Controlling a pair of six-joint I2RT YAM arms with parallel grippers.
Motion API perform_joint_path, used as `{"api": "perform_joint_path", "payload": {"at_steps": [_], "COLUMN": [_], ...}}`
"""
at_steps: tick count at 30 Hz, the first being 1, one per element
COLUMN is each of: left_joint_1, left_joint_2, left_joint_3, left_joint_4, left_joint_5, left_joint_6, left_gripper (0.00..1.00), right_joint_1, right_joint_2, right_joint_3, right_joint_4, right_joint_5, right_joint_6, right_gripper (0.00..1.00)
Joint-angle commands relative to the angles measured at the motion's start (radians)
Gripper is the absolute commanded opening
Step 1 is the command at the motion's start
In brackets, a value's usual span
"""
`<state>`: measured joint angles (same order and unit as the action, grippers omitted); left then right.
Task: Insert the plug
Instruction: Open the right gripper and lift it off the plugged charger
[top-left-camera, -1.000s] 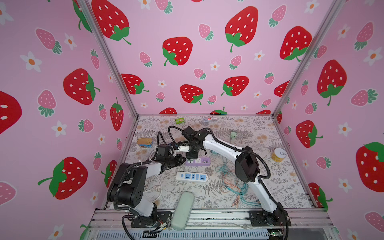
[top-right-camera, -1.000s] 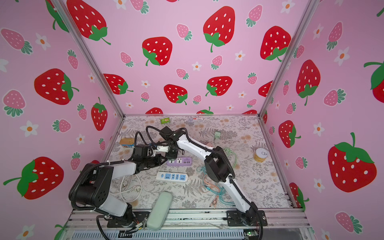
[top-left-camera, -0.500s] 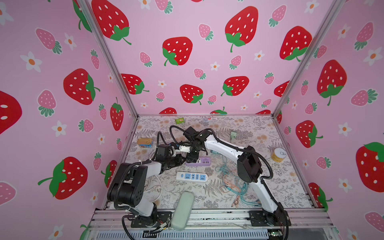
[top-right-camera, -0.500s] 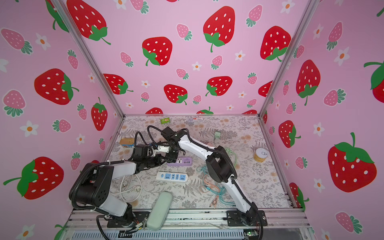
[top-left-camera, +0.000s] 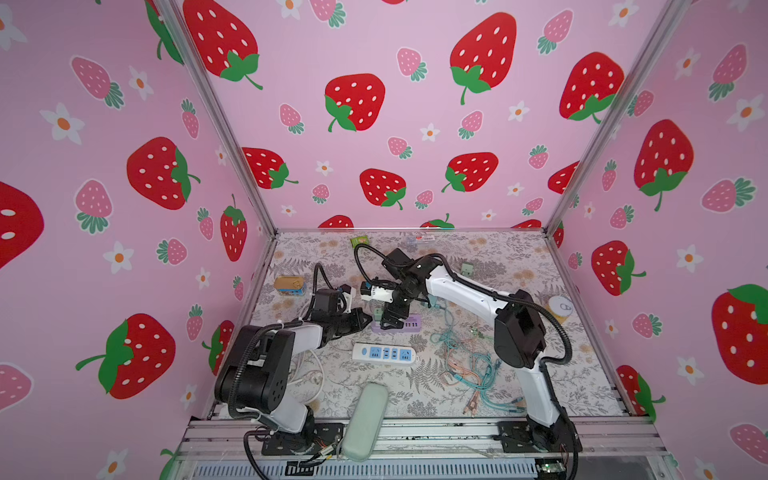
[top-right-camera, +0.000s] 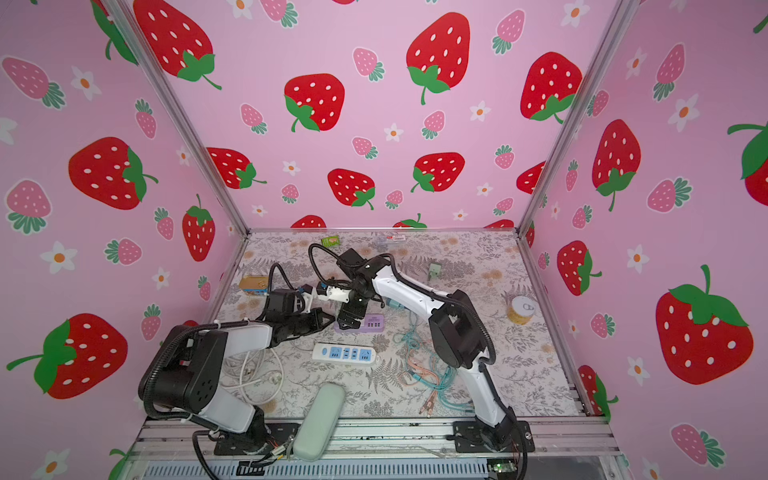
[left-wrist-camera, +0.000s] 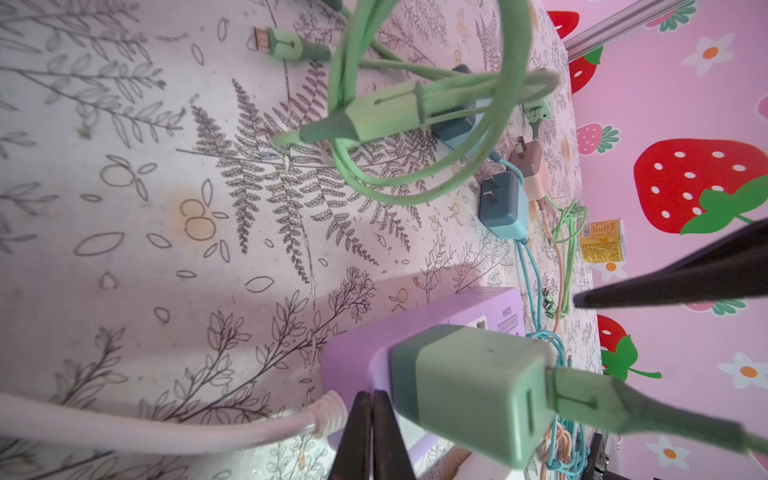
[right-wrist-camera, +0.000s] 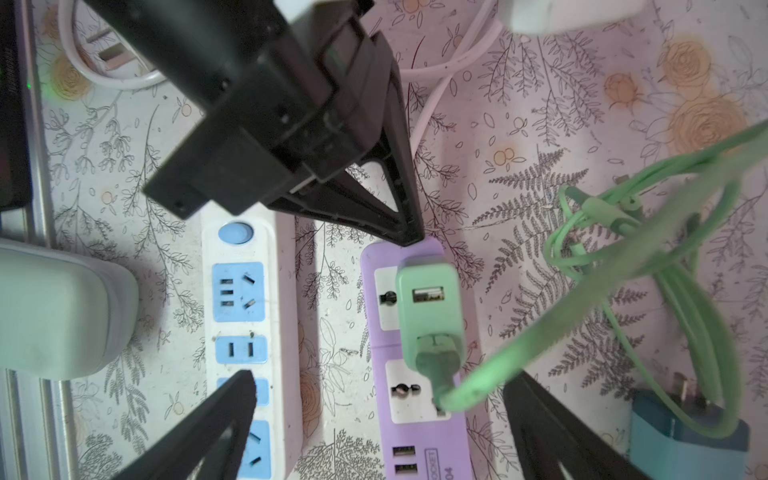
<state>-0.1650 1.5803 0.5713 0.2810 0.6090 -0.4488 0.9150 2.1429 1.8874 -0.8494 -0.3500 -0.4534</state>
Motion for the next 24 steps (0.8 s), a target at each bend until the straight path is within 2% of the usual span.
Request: {"api": "perform_joint_path", "payload": {"at_steps": [1,11,16,24], "left_joint_1": [-0.002,0.002,0.003,0.004], "left_joint_2": [0.037,0.015,-0.03,-0.123], "left_joint_3": [-0.008,-0.014,-0.005,-0.013], "left_joint_4": [-0.097,-0.094,-0.134,-0.121], "left_joint_5": [0.008,0.016,0.009,0.009], "left_joint_6": [0.006,0.008,0.033,0.009], "left_gripper": [0.07,0.07,0.08,0.14], "right_joint_1": [-0.014,-0.065,-0.112,-0.179], "right_joint_2": [-0.064,-0.243,-0.328,-0.377], "right_joint_3": [-0.05,-0.29,-0.415,-0.505], "right_joint_4": [0.007,0.196,0.329,0.454], "right_joint_5": [-0.047,0.005,0.053,0.111], "right_joint_6": [-0.013,0.08,0.151,0.231], "right_gripper": [0.95,0.89,0.83,0.74]}}
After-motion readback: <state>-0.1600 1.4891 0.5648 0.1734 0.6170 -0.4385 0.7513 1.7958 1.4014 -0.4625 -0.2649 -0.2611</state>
